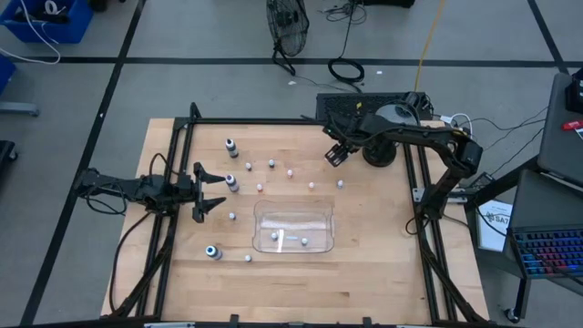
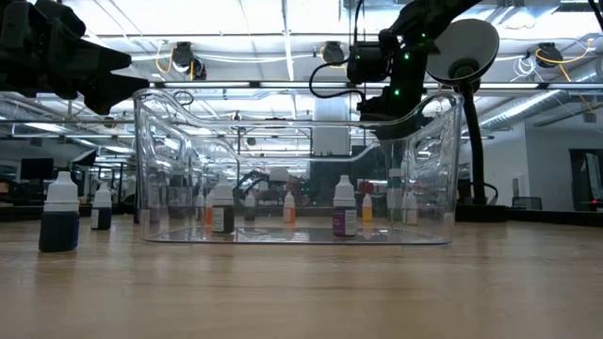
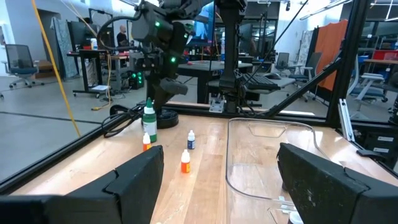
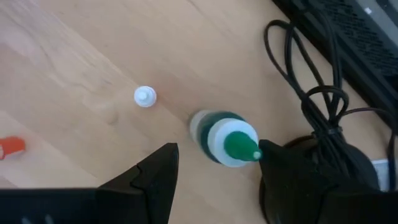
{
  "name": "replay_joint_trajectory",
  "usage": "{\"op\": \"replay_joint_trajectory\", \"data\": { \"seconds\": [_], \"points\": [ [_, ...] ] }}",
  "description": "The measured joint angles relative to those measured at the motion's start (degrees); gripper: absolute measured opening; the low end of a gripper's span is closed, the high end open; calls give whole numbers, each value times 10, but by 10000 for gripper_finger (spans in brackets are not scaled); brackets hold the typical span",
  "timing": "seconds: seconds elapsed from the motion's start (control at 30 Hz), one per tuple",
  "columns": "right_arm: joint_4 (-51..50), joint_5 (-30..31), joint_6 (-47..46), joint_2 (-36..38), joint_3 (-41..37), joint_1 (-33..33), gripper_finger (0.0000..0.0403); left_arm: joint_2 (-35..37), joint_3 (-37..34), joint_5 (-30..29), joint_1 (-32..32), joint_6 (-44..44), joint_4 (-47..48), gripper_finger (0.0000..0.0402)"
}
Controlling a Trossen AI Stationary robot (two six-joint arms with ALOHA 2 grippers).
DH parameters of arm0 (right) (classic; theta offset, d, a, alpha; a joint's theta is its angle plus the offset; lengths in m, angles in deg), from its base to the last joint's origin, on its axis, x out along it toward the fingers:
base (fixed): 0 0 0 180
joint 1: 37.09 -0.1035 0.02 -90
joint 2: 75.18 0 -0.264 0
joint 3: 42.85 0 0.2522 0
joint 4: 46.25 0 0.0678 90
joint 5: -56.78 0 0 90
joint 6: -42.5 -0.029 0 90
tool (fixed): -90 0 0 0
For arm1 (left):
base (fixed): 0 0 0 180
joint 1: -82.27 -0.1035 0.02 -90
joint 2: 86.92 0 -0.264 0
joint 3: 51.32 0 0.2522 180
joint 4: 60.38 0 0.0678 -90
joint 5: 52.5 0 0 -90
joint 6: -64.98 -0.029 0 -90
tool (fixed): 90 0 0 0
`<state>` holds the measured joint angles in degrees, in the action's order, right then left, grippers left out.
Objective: Pick & Place food coloring
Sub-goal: Put the big green food coloring bottle into the bin
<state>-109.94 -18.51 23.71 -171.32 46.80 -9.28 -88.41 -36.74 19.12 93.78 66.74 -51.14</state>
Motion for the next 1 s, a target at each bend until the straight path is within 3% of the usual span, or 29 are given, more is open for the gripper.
{"op": "replay_joint_trajectory", "data": {
  "seconds": [1.0],
  "points": [
    [134, -30, 15, 0, -92, 30, 208, 0, 0, 0, 0, 0, 0, 310]
  ]
}}
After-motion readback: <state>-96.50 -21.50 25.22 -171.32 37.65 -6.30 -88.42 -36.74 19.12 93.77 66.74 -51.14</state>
